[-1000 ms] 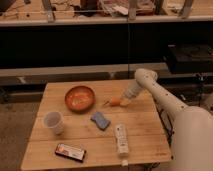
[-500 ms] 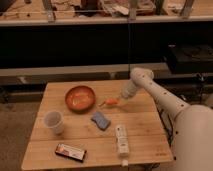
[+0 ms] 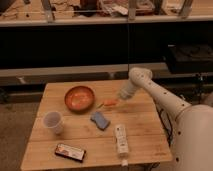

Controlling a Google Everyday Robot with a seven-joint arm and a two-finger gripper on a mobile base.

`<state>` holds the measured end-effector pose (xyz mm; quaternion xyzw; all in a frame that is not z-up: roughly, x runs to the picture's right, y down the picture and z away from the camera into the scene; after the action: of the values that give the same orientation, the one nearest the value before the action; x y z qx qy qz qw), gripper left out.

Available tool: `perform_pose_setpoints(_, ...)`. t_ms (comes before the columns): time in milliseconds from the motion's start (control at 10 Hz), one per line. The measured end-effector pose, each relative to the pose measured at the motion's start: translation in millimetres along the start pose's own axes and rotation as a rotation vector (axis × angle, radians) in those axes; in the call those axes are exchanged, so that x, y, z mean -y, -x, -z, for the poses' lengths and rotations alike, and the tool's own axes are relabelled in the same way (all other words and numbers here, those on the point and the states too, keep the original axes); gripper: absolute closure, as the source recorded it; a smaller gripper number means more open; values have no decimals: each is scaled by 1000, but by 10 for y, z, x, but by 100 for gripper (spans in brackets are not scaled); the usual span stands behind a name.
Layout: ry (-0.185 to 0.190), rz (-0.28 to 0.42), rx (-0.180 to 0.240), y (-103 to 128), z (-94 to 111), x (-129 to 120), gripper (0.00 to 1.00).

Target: Place the pepper on the white sponge

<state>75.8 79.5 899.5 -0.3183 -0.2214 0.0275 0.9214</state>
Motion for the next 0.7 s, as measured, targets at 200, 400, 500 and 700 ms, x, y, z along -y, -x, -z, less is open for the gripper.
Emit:
perform_pose_setpoints(200, 4, 7, 0, 126, -3, -48, 80)
perform_pose_setpoints(400, 12, 20, -1, 165, 21, -112, 80)
perform_pose_setpoints(500, 12, 23, 0, 214, 20, -159, 80)
perform_pose_setpoints(700, 18, 35, 1, 363, -24, -208, 80)
